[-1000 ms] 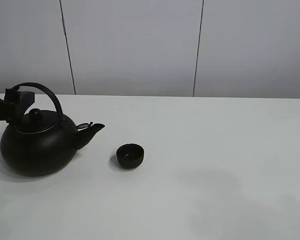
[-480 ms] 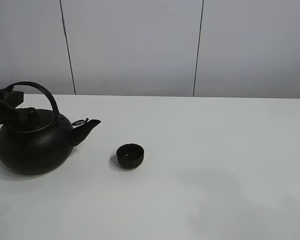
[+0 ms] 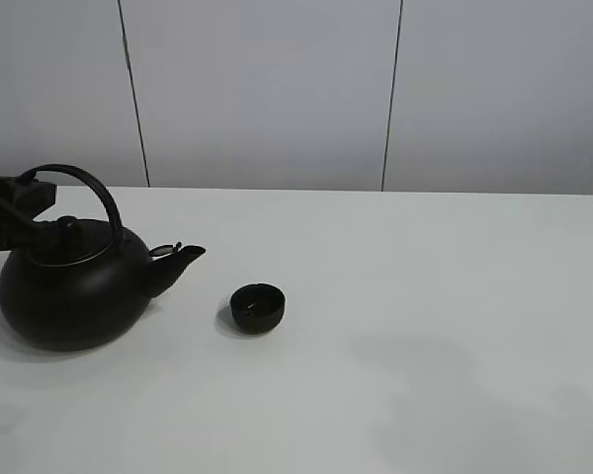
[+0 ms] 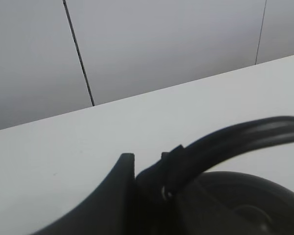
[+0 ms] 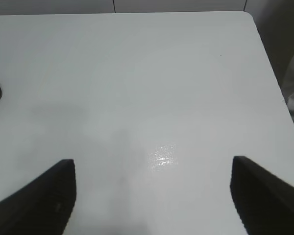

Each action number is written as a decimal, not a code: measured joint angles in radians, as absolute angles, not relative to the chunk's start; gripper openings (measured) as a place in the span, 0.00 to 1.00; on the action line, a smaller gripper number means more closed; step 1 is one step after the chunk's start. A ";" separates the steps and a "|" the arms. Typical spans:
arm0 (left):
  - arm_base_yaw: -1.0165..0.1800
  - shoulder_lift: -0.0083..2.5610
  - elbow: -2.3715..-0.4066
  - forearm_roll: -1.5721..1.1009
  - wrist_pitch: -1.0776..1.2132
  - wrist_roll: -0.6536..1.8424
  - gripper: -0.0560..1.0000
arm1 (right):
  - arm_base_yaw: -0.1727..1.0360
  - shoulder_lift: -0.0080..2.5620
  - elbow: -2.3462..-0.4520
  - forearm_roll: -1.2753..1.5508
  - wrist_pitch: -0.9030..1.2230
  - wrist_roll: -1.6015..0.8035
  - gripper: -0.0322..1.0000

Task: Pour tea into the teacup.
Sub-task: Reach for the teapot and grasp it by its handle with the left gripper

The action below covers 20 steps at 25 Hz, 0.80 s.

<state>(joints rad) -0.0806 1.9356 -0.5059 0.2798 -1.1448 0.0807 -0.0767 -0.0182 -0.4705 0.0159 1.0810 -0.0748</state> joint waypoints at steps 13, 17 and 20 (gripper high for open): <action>-0.084 1.862 -0.531 0.319 -1.019 0.082 0.17 | -0.077 -0.018 -0.470 0.016 1.081 -0.075 0.60; -0.090 1.834 -0.571 0.364 -0.970 0.082 0.16 | -0.077 -0.018 -0.470 0.016 1.081 -0.075 0.60; -0.106 1.833 -0.596 0.370 -0.948 0.082 0.16 | -0.077 -0.018 -0.470 0.016 1.082 -0.075 0.60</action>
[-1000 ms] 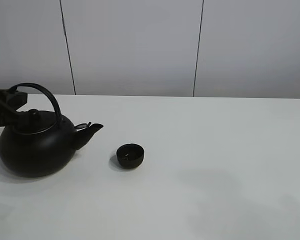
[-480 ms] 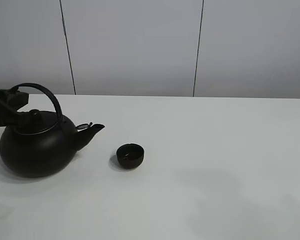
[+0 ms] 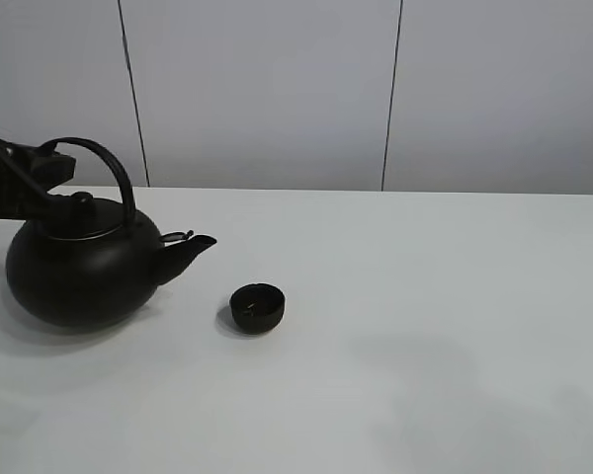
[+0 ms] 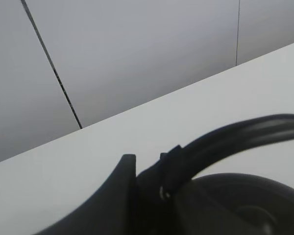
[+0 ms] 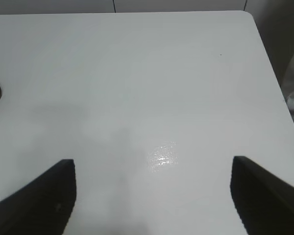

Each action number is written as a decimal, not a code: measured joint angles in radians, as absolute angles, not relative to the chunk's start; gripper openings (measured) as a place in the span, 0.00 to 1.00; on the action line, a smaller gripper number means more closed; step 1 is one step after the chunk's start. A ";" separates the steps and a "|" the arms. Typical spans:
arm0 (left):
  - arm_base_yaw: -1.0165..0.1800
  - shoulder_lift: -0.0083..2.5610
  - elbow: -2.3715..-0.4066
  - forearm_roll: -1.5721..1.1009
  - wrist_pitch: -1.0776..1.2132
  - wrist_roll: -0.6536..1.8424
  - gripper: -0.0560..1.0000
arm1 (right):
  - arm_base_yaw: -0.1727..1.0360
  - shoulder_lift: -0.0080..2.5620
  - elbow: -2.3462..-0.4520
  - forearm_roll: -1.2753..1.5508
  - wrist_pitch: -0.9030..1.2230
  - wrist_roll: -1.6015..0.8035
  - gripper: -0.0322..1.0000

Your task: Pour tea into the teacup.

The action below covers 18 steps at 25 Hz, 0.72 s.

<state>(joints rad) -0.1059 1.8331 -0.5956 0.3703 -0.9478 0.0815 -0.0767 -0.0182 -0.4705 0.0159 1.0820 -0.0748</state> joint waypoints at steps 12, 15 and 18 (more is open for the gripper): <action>-0.186 1.833 -0.712 0.383 -0.795 0.082 0.16 | -0.077 -0.018 -0.470 0.016 1.082 -0.075 0.60; -0.195 1.833 -0.742 0.381 -0.772 0.082 0.16 | -0.077 -0.018 -0.470 0.016 1.082 -0.075 0.60; -0.205 1.833 -0.765 0.381 -0.737 0.082 0.16 | -0.077 -0.018 -0.470 0.016 1.082 -0.075 0.60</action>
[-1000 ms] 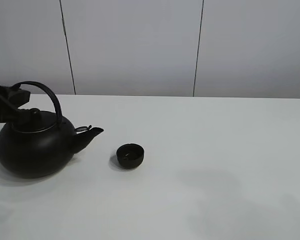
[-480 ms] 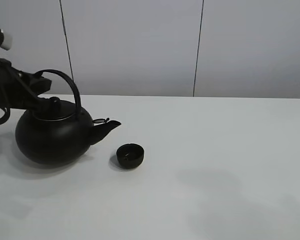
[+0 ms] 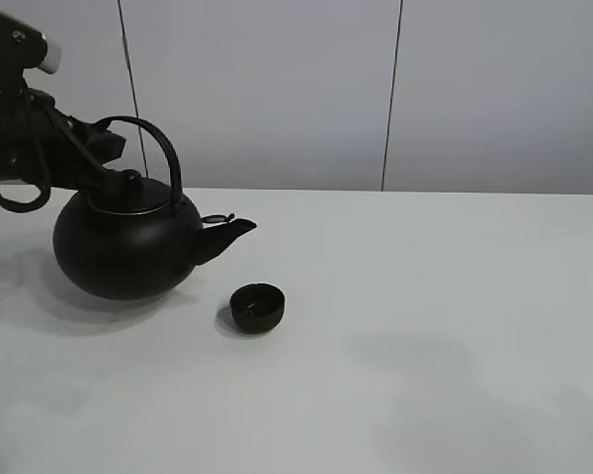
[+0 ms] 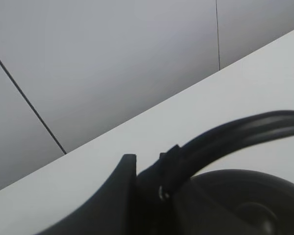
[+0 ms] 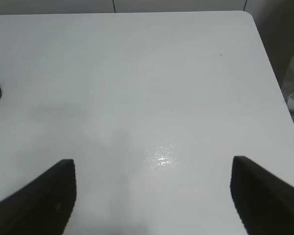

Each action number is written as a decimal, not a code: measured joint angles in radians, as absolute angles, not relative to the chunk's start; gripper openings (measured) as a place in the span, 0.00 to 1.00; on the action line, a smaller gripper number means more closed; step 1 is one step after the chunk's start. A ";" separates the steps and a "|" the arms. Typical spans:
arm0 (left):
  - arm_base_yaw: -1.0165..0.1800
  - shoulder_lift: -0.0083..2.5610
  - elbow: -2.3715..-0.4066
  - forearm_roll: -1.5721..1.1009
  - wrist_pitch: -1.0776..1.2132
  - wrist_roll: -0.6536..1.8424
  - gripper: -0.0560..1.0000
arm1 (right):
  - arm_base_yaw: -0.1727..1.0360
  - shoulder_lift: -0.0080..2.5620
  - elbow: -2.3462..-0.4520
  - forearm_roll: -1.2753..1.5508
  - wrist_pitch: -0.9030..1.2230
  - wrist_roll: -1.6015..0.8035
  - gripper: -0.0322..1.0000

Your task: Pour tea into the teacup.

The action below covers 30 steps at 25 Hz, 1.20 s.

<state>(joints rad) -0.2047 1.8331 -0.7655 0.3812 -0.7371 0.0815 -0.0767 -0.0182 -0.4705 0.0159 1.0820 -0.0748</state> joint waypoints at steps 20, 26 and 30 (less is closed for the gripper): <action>-0.215 1.833 -0.769 0.385 -0.694 0.178 0.15 | -0.077 -0.018 -0.470 0.016 1.081 -0.075 0.60; -0.215 1.834 -0.769 0.385 -0.687 0.216 0.15 | -0.077 -0.018 -0.470 0.016 1.081 -0.075 0.60; -0.215 1.834 -0.769 0.385 -0.687 0.219 0.15 | -0.077 -0.018 -0.470 0.016 1.081 -0.075 0.60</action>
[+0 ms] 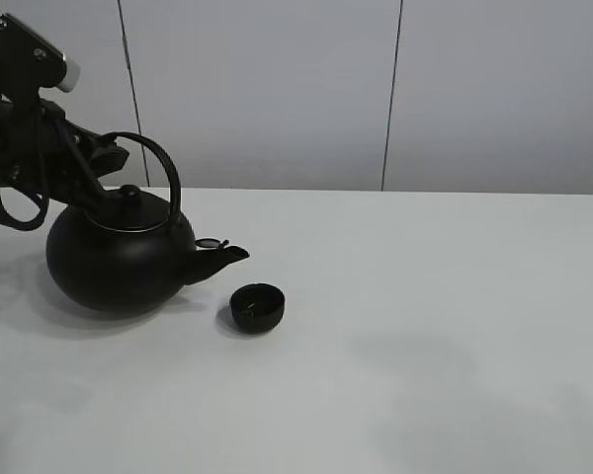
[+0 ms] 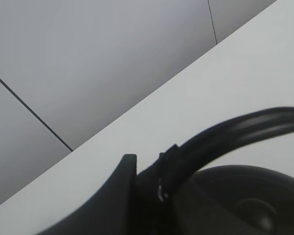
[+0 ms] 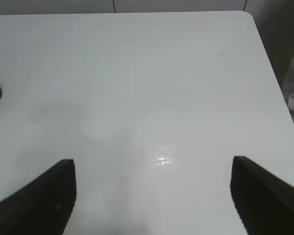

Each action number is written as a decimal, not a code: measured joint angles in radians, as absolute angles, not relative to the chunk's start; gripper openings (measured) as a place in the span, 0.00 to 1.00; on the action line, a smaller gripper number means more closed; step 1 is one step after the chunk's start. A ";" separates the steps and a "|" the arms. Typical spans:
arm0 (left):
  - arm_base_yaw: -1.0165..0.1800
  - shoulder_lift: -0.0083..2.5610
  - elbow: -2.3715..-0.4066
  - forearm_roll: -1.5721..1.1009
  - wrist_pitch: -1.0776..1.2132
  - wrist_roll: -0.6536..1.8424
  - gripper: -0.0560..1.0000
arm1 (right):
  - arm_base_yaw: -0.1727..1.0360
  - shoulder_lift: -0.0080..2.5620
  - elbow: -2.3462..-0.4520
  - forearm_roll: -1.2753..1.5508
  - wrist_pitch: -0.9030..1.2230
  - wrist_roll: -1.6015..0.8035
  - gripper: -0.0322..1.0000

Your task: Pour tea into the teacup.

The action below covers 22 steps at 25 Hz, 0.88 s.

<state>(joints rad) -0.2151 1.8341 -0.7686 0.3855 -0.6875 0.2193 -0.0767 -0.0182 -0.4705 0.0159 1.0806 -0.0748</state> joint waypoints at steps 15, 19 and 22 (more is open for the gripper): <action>-0.215 1.834 -0.769 0.394 -0.687 0.254 0.15 | -0.077 -0.018 -0.470 0.016 1.081 -0.075 0.60; -0.215 1.834 -0.769 0.406 -0.687 0.257 0.15 | -0.077 -0.018 -0.470 0.016 1.081 -0.075 0.60; -0.215 1.834 -0.769 0.409 -0.687 0.257 0.15 | -0.077 -0.018 -0.470 0.016 1.081 -0.075 0.60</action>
